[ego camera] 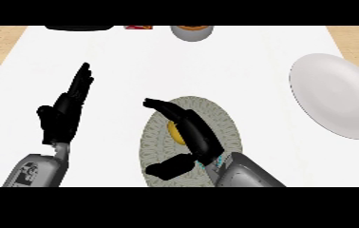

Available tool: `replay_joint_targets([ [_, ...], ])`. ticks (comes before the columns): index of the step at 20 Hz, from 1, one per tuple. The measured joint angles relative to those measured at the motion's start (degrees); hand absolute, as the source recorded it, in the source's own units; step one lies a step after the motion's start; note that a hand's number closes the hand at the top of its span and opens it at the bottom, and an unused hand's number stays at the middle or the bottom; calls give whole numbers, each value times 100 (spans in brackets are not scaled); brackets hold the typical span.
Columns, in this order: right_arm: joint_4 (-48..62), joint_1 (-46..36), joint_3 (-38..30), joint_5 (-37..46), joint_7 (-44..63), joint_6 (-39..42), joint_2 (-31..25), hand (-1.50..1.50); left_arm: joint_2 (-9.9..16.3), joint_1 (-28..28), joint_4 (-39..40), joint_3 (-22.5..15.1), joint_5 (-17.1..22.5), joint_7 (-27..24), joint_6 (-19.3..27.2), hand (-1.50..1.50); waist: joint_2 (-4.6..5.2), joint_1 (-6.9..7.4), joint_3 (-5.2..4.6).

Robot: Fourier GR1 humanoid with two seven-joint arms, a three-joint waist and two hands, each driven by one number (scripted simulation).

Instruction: Pick the lemon from the placemat and place it in the plate

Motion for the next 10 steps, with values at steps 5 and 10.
replay_joint_targets([
  [5,742,9,544,975,-156,-498,498,-150,-7,-267,348,66,-30,10,-241,0,9,-57,22],
  [10,45,-19,510,1770,270,-595,127,-150,-87,-378,471,108,-104,45,-317,0,-10,-123,28],
])
